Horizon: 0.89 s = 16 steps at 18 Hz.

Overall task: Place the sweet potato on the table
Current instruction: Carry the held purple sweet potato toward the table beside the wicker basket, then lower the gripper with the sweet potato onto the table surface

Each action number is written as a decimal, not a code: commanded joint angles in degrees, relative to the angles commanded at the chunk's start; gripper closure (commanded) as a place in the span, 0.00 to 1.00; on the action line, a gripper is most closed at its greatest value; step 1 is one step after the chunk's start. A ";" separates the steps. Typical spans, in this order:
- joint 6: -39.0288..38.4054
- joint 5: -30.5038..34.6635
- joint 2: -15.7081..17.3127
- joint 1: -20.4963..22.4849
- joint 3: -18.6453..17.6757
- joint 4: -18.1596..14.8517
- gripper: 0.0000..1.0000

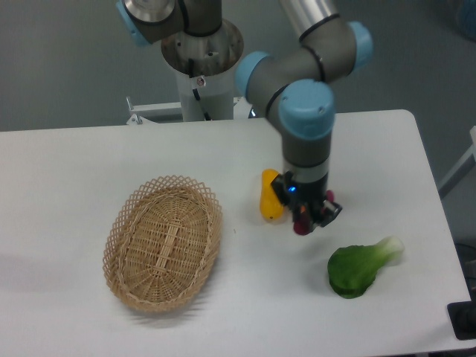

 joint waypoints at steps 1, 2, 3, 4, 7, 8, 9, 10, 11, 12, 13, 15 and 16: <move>-2.20 0.00 -1.14 -0.71 0.00 2.29 0.68; -4.22 0.00 -2.02 -1.41 0.17 3.96 0.68; -5.64 0.00 -2.90 -2.29 0.26 5.20 0.68; -6.17 0.00 -3.69 -2.91 0.44 6.17 0.68; -5.65 0.00 -6.07 -4.40 0.70 8.54 0.68; -5.13 0.00 -6.86 -4.58 1.14 8.90 0.68; -3.30 0.00 -7.47 -5.11 1.23 8.90 0.68; -1.36 0.00 -7.92 -5.55 0.97 8.99 0.68; -0.65 0.00 -8.27 -5.72 0.71 9.07 0.68; -0.47 0.00 -8.71 -5.81 0.70 9.08 0.68; -0.38 0.00 -9.15 -6.16 0.79 9.08 0.68; 0.32 0.00 -10.02 -6.60 0.70 9.08 0.68; 0.41 0.00 -10.38 -7.13 0.79 9.08 0.68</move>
